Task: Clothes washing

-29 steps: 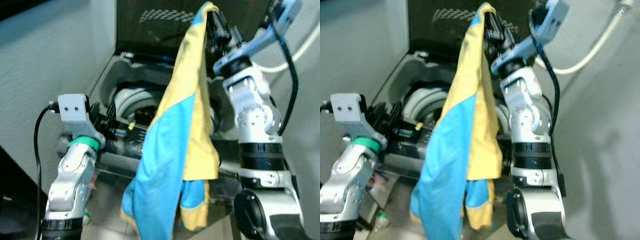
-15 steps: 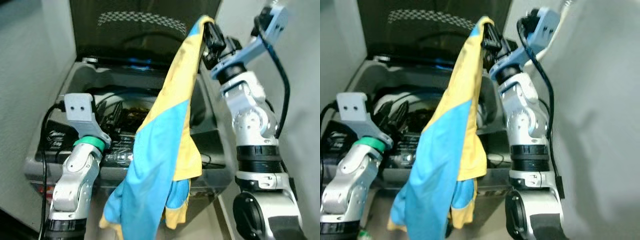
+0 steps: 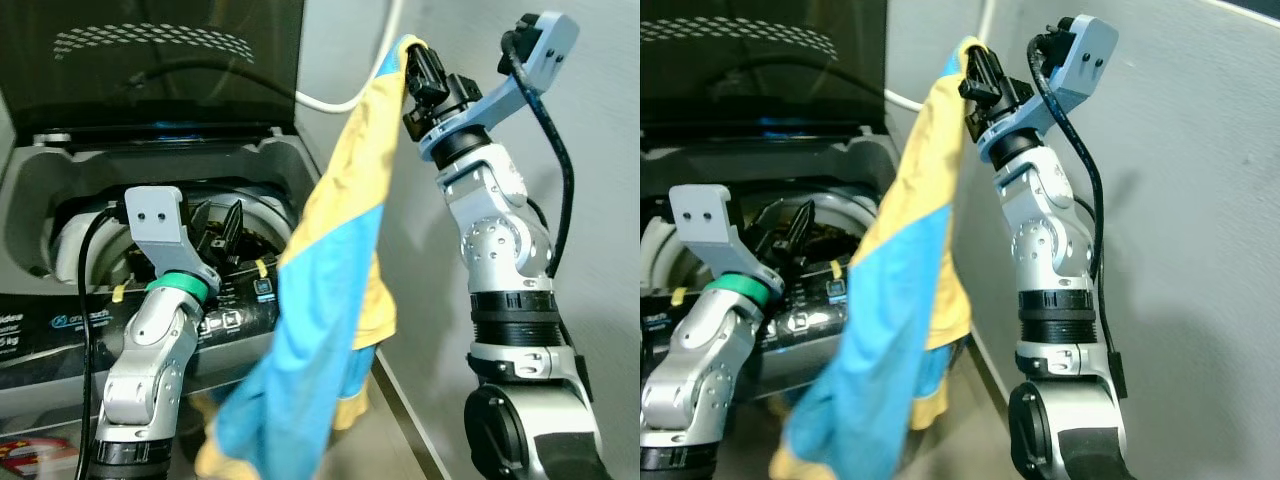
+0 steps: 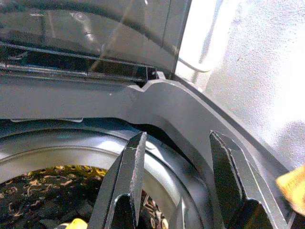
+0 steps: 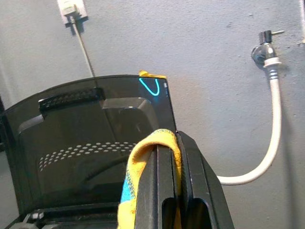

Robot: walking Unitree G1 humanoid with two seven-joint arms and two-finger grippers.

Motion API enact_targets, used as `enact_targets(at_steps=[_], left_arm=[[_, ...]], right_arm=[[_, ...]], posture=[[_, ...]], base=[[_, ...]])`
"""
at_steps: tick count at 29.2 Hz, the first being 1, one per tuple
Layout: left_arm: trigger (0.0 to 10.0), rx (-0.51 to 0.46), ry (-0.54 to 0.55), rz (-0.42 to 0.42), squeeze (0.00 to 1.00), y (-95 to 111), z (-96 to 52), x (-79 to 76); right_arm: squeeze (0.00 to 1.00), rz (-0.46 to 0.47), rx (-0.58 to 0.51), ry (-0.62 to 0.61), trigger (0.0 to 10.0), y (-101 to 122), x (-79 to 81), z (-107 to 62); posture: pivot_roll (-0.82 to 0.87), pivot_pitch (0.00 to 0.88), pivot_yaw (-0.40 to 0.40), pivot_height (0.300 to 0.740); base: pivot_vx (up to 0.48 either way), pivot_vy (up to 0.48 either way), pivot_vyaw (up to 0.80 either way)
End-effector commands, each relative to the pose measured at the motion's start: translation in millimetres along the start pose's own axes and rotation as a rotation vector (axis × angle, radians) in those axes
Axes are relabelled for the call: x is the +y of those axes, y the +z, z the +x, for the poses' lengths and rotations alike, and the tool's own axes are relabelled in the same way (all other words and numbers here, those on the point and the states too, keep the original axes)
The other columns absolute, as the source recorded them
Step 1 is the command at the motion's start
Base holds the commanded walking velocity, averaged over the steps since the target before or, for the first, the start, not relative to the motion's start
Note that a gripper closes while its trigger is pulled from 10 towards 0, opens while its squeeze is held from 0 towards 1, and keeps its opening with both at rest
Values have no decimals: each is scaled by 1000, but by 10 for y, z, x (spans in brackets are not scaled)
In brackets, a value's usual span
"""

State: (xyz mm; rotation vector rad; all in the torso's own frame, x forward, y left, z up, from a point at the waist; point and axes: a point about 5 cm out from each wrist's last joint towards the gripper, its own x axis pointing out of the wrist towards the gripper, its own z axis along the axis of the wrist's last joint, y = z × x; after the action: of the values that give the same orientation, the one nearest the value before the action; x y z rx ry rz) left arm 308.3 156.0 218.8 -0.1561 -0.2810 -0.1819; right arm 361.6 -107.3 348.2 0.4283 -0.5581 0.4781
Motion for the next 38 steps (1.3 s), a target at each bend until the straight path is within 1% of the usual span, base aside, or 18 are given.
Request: enact_targets(at_steps=[1, 3, 14, 28, 38], left_arm=[[10000, 8, -7, -9, 0, -12, -18, -20], [10000, -1, -8, -11, 0, 3, -22, -18], [10000, -10, 0, -16, 0, 9, -41, -43], [10000, 5, 4, -28, 0, 0, -61, -40], [10000, 9, -4, -26, 0, -5, -66, -52]], right_arm=[[0, -19, 1, -21, 10000, -4, -47, -17], [0, -7, 4, -22, 10000, -20, -47, -23], [0, 15, 51, 26, 10000, -114, 10, -3], [0, 22, 72, 21, 10000, -173, -6, -27], [0, 22, 76, 23, 10000, -188, -1, -39]], posture=[[90, 37, -70, 740], [93, 38, -73, 740], [98, 37, -80, 740], [103, 42, -82, 740], [102, 39, -82, 740]], base=[[0, 480, 0], [0, 480, 0], [0, 0, 0], [0, 0, 0], [0, 333, 0]])
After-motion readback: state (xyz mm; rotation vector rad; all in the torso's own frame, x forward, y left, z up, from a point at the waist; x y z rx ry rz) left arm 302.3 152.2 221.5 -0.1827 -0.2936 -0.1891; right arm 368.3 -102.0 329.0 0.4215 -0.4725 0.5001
